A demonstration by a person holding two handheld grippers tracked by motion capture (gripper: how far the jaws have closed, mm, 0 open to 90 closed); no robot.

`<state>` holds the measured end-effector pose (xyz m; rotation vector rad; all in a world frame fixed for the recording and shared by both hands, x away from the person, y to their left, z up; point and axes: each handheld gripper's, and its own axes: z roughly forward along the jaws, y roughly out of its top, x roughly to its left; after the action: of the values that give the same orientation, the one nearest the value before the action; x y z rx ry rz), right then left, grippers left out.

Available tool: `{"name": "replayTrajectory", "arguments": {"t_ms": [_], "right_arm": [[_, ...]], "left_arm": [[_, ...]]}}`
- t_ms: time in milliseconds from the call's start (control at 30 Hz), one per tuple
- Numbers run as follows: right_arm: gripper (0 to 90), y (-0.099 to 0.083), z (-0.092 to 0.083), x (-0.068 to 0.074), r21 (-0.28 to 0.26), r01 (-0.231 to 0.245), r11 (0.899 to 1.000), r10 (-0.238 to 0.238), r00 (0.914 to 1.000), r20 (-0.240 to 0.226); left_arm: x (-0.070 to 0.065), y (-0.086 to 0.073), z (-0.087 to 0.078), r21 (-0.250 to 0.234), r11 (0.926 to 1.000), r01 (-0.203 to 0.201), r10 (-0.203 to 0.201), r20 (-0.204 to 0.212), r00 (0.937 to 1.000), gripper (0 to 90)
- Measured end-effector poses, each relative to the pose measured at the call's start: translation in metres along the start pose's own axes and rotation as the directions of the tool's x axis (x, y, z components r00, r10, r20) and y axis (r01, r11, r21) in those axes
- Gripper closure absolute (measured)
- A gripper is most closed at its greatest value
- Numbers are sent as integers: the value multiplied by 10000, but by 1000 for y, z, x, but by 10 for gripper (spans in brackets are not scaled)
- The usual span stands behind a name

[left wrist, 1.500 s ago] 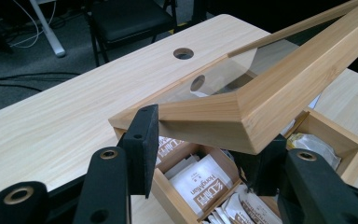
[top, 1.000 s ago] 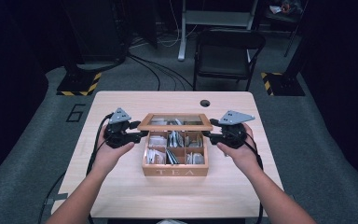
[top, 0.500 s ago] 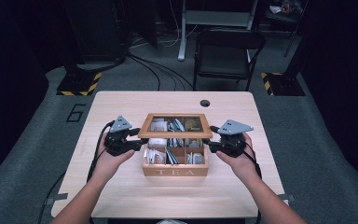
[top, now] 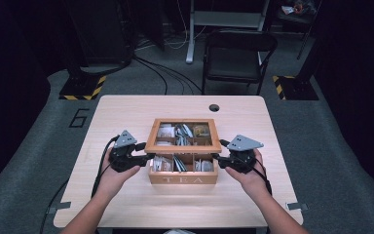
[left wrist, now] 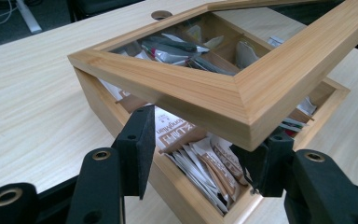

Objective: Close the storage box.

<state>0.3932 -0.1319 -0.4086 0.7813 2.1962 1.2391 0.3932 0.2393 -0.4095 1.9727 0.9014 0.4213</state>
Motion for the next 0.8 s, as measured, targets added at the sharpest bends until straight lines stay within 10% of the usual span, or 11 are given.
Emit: {"name": "replayTrajectory", "arguments": {"t_ms": [800], "right_arm": [[458, -26, 1, 12, 292, -497, 9983, 504, 9985, -223]], "left_arm": [[-11, -22, 1, 254, 9994, 252, -264, 460, 9986, 488]]}}
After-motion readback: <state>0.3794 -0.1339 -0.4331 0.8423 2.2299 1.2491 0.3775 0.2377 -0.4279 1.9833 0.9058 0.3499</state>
